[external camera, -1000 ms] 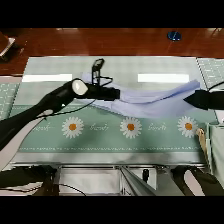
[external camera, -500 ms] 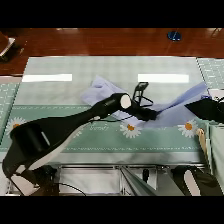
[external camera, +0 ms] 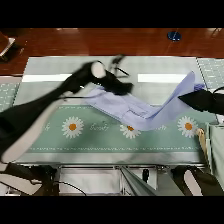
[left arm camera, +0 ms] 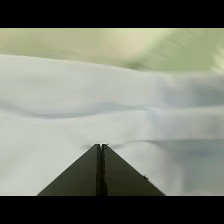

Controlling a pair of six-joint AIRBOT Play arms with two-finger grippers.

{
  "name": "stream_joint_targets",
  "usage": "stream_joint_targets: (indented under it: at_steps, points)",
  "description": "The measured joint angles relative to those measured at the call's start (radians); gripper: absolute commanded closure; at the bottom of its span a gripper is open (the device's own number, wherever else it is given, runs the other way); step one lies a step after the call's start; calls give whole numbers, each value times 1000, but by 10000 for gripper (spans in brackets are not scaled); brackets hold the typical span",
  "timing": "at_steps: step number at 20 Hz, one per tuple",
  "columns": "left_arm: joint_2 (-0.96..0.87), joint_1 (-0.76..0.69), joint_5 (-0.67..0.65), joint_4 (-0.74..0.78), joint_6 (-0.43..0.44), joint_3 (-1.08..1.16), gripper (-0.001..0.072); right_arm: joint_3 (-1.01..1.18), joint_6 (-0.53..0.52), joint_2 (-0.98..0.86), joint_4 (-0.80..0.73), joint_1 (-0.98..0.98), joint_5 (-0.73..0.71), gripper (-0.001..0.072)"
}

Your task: Fold the shirts.

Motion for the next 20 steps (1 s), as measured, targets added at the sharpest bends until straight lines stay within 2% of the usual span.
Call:
stream_joint_targets:
  at_steps: [4,9,13,17,18,19,20]
  points:
    - [307,269,-6,183,-85,-234,678,45,-56,-166,103,125,-75,693]
    - [766,514,51,263,-89,-614,678,285,-78,-521,114,408,-215,693]
    - [1061,615,61,262,-85,-849,678,547,-69,-836,117,569,-256,693]
    - [1213,646,70,200,-90,-991,678,749,-31,-1080,124,668,-283,690]
    - [1229,649,73,180,-90,-1015,679,789,-19,-1130,125,688,-290,559]
    - [1239,651,76,160,-90,-1032,678,821,-11,-1170,127,704,-295,348]
    - [1245,652,78,143,-90,-1049,679,849,-2,-1206,132,718,-305,293]
